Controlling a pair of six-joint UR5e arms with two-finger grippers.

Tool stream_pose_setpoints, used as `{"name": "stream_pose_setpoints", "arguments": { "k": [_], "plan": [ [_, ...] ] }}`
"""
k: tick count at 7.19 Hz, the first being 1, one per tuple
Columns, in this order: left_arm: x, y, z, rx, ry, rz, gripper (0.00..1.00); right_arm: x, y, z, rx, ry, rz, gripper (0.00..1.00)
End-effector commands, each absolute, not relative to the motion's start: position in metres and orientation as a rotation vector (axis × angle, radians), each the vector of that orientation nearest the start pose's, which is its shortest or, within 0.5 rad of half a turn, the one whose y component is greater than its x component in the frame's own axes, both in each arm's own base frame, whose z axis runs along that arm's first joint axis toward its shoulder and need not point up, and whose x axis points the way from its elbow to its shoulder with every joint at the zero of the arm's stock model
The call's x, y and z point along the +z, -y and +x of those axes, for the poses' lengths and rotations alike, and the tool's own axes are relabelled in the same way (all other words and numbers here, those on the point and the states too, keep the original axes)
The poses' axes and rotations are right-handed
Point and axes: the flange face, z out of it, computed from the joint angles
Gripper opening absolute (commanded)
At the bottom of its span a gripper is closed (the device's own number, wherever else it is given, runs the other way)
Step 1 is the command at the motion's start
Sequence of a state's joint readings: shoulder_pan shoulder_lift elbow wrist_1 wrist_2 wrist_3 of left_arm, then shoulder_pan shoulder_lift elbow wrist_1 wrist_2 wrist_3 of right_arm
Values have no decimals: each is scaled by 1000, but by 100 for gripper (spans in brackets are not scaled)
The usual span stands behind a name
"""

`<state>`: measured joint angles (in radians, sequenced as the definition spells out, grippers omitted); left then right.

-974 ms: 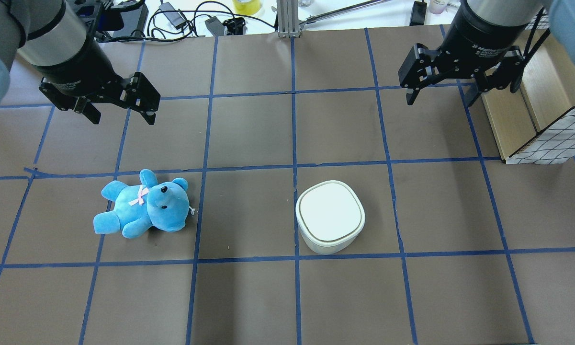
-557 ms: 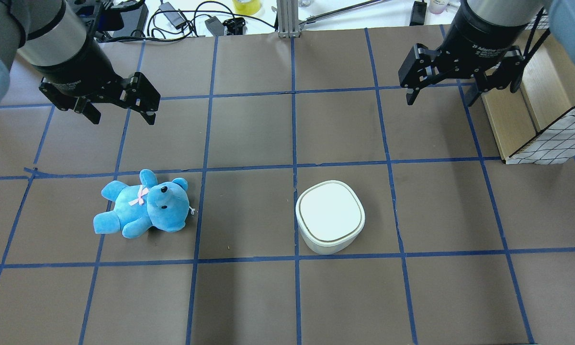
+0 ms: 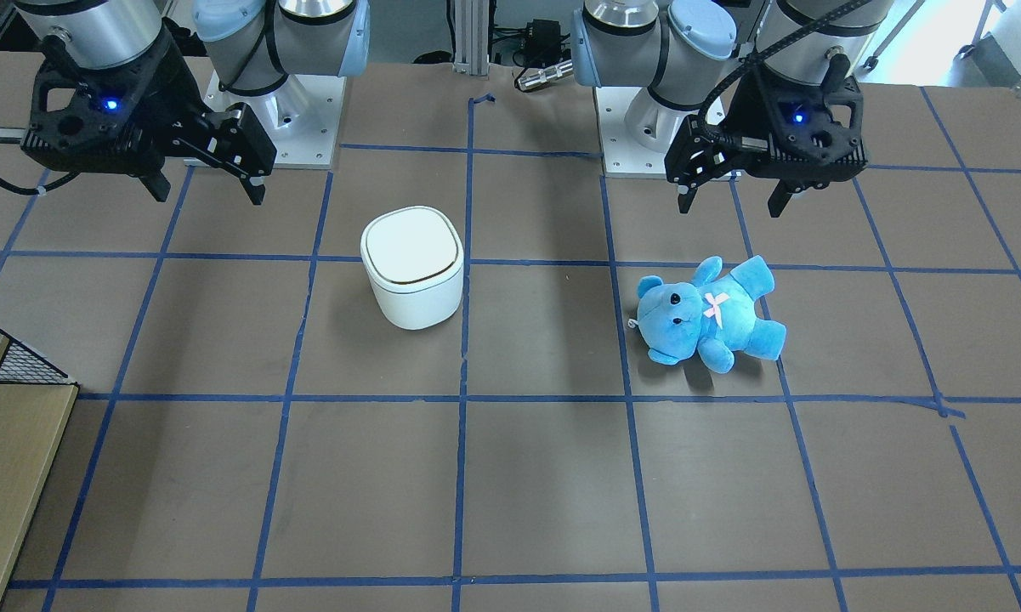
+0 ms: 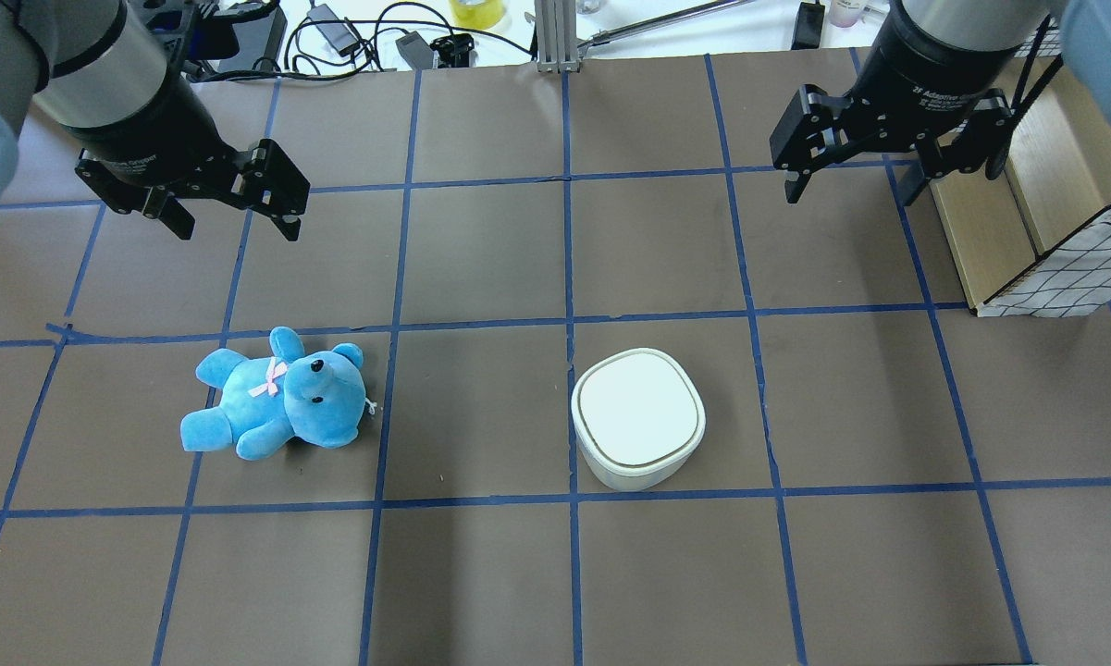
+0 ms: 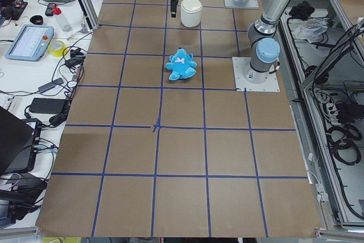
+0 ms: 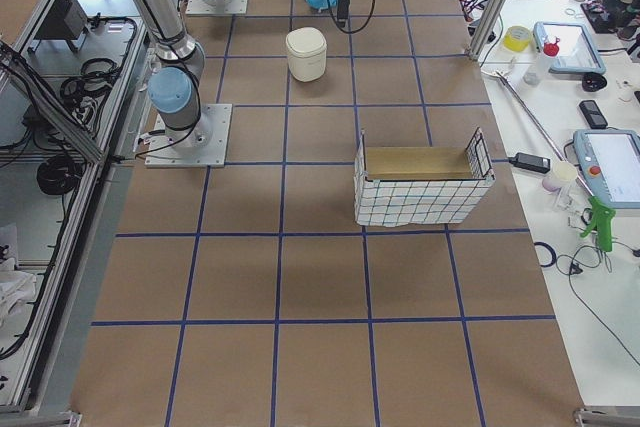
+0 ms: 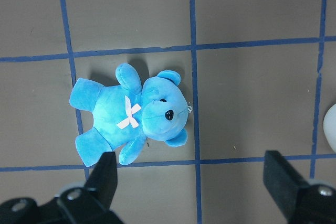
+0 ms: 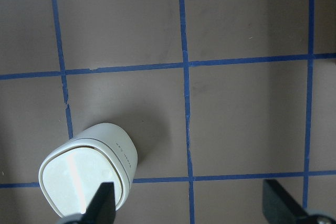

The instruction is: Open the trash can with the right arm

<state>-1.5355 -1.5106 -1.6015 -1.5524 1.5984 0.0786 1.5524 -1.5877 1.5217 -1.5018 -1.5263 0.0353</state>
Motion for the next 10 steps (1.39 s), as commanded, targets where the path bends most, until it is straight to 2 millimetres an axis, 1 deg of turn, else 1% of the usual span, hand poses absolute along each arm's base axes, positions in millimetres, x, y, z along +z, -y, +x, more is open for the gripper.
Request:
{"name": "stream_pose_setpoints", "arguments": {
  "k": [1,2,3,4,5,6,7,9,10],
  "plan": [
    [503,475,-114,-71,-3110,66,100,514,486,130,5,-3091,83,100],
    [503,475,-114,-71,-3110,66,100,515,483,134,6,-3074,225,100],
    [503,475,-114,-71,-3110,68,100,515,478,153,7,-3044,367,100],
    [503,475,-114,-71,-3110,66,100,512,467,190,13,-3055,360,100],
    [503,475,-114,-71,-3110,66,100,509,456,226,-5,-3050,413,100],
    [504,475,-114,-74,-3110,68,100,503,454,249,-20,-3042,442,100],
    [504,475,-114,-74,-3110,66,100,502,451,256,-30,-3052,442,100],
    [503,475,-114,-71,-3110,66,100,495,445,261,-6,-3049,497,100],
    [504,475,-114,-74,-3110,68,100,491,438,275,-17,-3050,499,100]
  ]
}}
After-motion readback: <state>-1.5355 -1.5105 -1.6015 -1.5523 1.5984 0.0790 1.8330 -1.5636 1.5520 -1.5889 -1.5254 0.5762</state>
